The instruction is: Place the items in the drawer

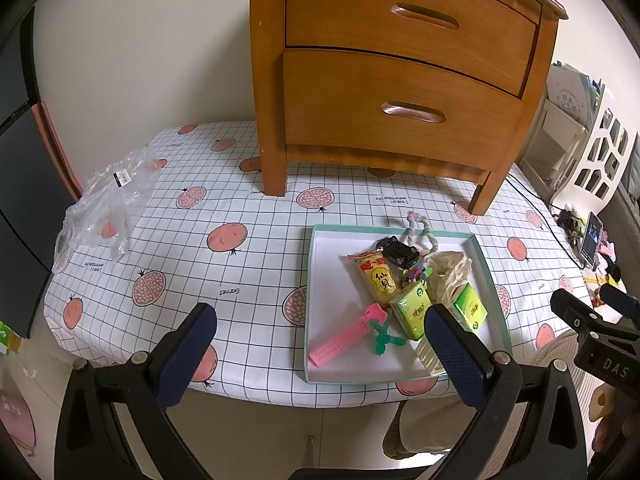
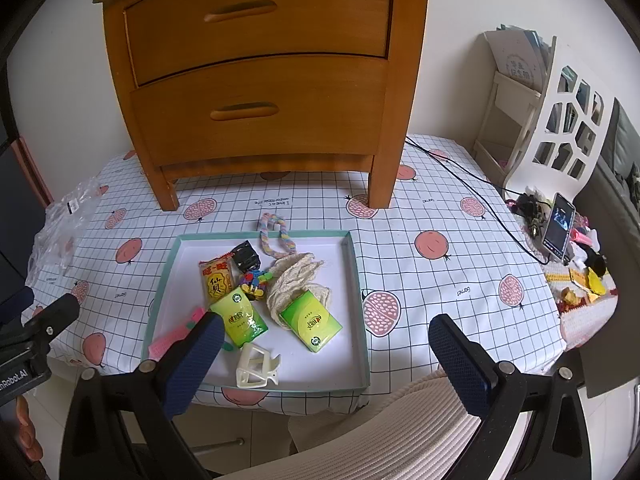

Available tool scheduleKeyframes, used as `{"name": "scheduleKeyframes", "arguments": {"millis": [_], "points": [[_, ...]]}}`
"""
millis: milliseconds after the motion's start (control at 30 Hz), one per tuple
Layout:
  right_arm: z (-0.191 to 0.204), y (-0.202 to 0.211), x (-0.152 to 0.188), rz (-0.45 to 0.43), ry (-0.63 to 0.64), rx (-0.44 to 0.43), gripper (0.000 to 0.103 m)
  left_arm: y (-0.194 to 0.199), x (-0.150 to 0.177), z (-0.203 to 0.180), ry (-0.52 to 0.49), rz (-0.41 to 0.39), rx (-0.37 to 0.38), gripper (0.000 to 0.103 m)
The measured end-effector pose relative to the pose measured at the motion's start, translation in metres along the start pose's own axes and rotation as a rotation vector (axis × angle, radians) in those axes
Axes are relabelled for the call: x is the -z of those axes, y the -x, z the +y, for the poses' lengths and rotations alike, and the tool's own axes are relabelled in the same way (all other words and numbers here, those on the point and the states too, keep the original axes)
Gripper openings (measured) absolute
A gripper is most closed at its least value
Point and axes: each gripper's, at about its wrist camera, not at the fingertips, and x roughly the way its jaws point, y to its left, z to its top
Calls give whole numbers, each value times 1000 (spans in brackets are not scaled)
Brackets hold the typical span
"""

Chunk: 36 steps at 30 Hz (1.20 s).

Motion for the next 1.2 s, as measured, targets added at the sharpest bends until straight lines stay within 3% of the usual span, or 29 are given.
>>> {"name": "scheduleKeyframes", "arguments": {"millis": [533,1000,1200], "points": [[-1,0,-10,-23,9,18,103,-7,-17,3,17,-12,42,103],[-20,-30,-71,-112,-81,-109,103,-37,-96,15,65,-196,157,103],[-34,-54,-104,-155,-102,-146,103,-67,-133,20,33,-169,170,103]]}}
